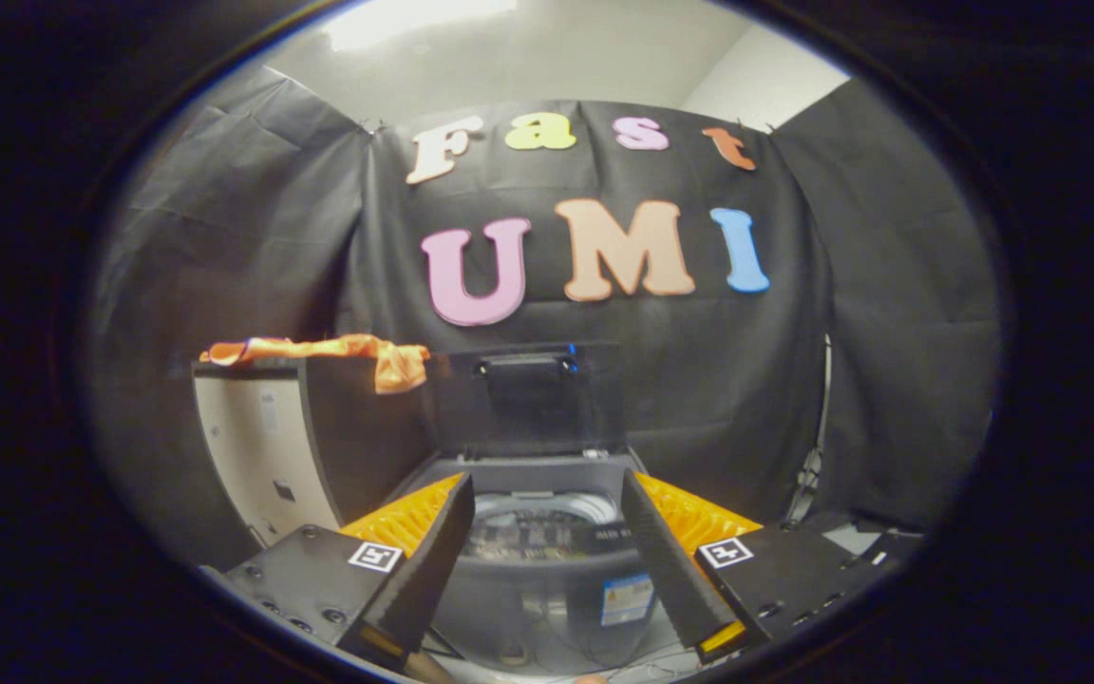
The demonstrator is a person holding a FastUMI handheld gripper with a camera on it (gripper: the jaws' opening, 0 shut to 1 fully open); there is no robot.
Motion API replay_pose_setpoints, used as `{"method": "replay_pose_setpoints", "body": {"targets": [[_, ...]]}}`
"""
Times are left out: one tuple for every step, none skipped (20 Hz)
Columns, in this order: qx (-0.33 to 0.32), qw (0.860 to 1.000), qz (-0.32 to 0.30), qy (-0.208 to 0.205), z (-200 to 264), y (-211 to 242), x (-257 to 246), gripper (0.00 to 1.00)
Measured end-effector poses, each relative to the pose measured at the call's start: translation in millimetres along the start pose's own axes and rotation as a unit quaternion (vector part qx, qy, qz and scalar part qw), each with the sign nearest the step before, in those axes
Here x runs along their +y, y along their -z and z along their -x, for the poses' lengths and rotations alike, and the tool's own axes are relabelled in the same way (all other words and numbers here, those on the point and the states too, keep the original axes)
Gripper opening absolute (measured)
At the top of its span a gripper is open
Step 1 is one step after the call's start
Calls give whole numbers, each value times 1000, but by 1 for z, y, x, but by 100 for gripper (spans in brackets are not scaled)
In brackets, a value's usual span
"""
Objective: Put the clothes into the washing machine and then close the washing machine lid.
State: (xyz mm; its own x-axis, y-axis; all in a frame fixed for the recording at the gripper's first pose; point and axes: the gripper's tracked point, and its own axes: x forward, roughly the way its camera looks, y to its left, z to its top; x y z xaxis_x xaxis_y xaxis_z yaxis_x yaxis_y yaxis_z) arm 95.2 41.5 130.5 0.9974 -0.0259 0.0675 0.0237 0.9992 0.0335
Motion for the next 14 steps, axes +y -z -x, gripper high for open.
{"method": "replay_pose_setpoints", "body": {"targets": [[-8,1000,3,-18,-16,-21,16,97],[-17,999,2,-39,-30,-43,35,97],[-24,998,-2,-60,-44,-63,53,97],[-25,997,-7,-76,-59,-82,71,97],[-24,996,-14,-87,-72,-99,87,97],[-23,994,-20,-104,-84,-115,106,98],[-28,992,-23,-124,-94,-132,129,98],[-35,989,-22,-144,-105,-149,152,98],[-41,986,-17,-163,-114,-163,173,98],[-44,983,-12,-178,-123,-174,192,98],[-44,980,-6,-192,-130,-181,212,98],[-40,978,-2,-205,-137,-186,230,98],[-33,976,3,-213,-146,-190,247,98],[-27,975,9,-220,-155,-191,264,98]]}}
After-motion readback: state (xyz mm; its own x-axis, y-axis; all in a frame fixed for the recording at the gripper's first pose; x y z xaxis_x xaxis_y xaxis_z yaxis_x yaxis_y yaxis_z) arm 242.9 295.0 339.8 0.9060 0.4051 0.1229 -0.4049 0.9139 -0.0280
